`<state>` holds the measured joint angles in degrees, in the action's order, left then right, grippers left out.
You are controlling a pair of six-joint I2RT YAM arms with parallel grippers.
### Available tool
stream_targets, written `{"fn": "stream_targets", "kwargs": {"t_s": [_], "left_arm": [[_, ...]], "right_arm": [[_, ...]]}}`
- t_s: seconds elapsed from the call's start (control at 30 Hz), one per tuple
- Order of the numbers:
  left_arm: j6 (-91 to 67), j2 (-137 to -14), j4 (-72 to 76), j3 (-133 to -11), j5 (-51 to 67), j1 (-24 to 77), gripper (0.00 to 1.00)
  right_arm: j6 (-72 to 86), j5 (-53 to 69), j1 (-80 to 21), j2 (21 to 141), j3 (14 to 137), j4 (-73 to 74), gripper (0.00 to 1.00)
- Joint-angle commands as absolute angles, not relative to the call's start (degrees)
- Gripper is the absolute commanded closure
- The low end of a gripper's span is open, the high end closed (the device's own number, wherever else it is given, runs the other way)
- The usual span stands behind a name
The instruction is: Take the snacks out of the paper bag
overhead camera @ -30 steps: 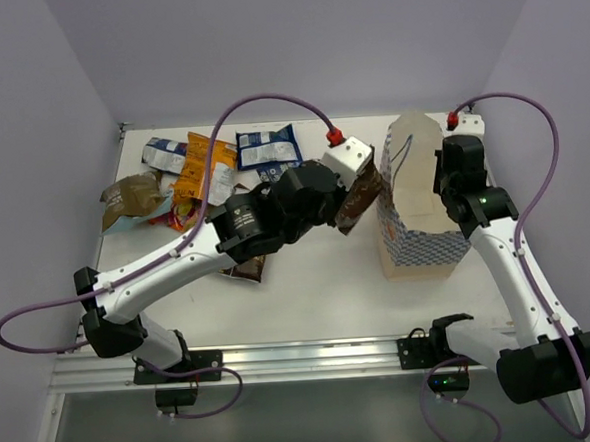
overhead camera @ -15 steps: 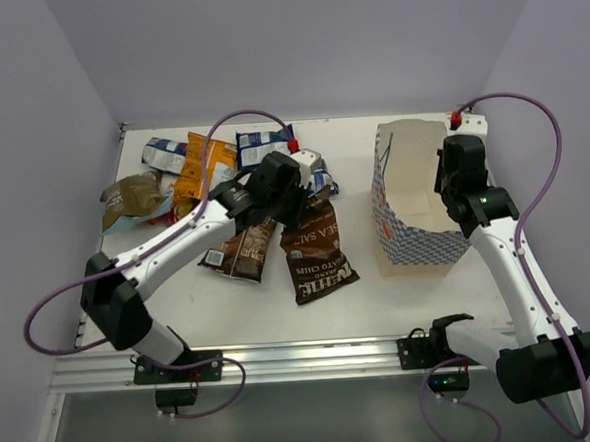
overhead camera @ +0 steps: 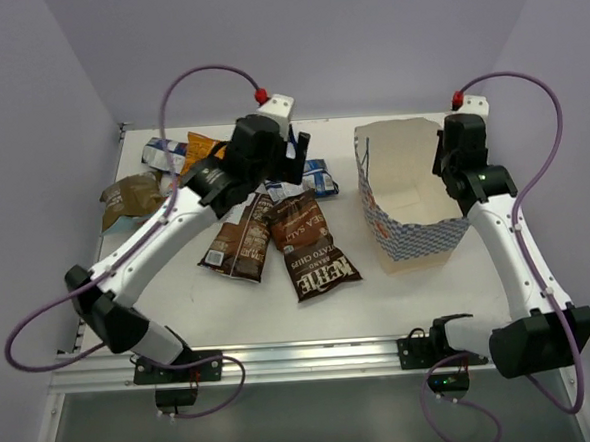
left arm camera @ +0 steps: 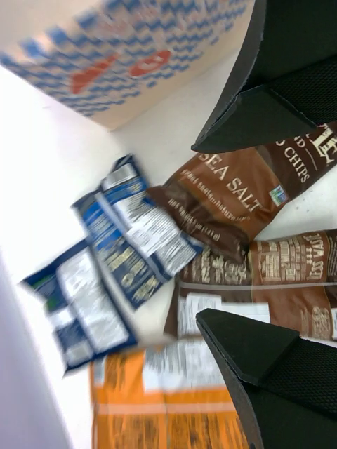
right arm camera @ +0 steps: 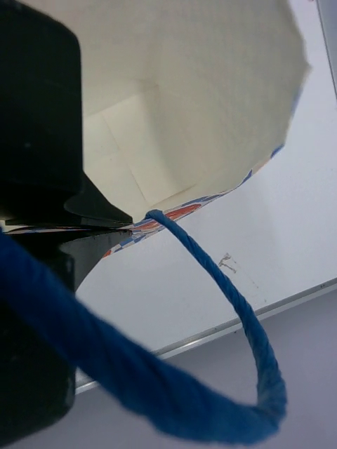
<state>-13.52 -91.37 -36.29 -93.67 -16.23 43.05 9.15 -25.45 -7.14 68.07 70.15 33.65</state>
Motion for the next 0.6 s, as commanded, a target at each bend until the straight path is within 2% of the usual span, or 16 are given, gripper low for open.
{"fn": "stream_targets", "kwargs": {"t_s": [0.0,0.17,0.4,0.57], "left_arm": [[-16.3,-82.3,-38.1,-96.8,-30.0,43.0,0.00],[-16.3,-75.4,-42.4,-94.8,-39.7,41.8,0.00],[-16.6,-65.9,-43.1,-86.8,-41.4,38.8,0.00],[-16.5,-62.6,-42.5,-84.1,-41.2,38.2,0.00]], "right_arm": [[11.9,-23.7,-4.9,71.5,77.5,32.3,1.00],[14.9,-22.7,-2.1,79.8,85.5,32.3,1.00],[20.8,-18.8,4.1,88.3,91.1,32.0,1.00],[26.6,-15.8,4.7,93.6,97.1,31.7,1.00]]}}
